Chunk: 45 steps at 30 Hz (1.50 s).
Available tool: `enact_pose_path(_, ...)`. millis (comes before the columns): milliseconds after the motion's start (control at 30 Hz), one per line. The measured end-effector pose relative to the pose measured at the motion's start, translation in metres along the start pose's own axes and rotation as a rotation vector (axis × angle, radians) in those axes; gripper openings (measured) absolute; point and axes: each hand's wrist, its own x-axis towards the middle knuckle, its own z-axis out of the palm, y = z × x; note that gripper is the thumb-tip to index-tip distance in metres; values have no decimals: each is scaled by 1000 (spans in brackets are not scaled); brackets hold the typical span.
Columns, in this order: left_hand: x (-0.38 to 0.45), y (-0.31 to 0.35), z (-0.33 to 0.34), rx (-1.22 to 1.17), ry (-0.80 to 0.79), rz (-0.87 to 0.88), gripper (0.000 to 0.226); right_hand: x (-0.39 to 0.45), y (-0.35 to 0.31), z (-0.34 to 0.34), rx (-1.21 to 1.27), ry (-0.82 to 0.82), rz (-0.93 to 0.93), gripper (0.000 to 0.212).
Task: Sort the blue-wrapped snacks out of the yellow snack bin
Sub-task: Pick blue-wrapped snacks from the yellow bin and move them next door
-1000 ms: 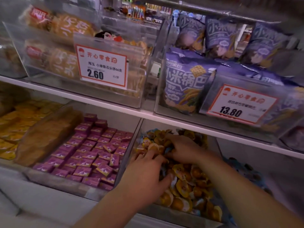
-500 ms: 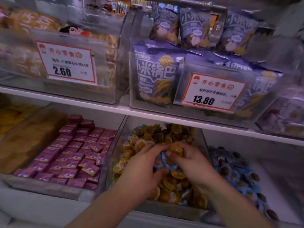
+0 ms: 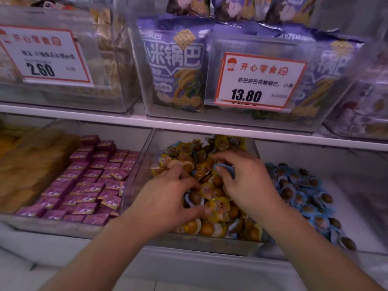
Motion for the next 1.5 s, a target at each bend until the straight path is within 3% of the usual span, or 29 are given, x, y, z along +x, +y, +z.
enact_pose_path(67,0,1,3,25,-8,9,59,0,-2,0,38,18,10,22)
enact_pose_path(167,1,-4,0,-155,135,2,28,0,-2,1,86,42,41,31)
enact_pose_path(300,1,-9,-3,-305,295,-94,19,2,-8,11,143,-86,55,35)
enact_pose_path(400,-1,-9,-10,-579,488,-211,11,4,-10,23,108,-213,9,24)
enact_pose_path(467,0,-11,-16,-893,574,-269,2,4,-10,30,-1,-290,-30,25)
enact_pose_path(533,0,-11,-24,-1205,592,-313,17,5,-10,38,-166,-395,-52,35)
enact_pose_path(633,-1,-11,-30,-1391,543,-369,35,7,-15,46,-259,-446,-105,33)
enact_pose_path(733,1,-15,-34,-1562,488,-441,32,6,-17,49,-104,-371,-105,15)
enact_pose_path(800,1,-17,-37,-1659,469,-458,35,7,-17,44,90,-254,22,5)
enact_pose_path(900,1,-9,-33,-1560,444,-401,14,11,-22,31,529,-61,385,11)
enact_pose_path(967,2,1,-25,-1474,464,-422,12,10,-30,24,870,26,636,9)
enact_pose_path(1067,4,20,-10,-1230,562,-374,18,2,-44,21,1366,-69,921,17)
enact_pose_path(1167,3,38,4,-960,657,-299,20,-10,-55,18,1589,-252,941,27)
enact_pose_path(1233,2,50,10,-835,646,-255,25,-16,-59,16,1642,-289,938,33)
enact_pose_path(1367,8,70,14,-518,522,-111,43,-21,-56,1,1709,-193,946,45)
enact_pose_path(1500,10,83,14,-355,450,12,57,-31,-41,-20,1522,-31,846,30)
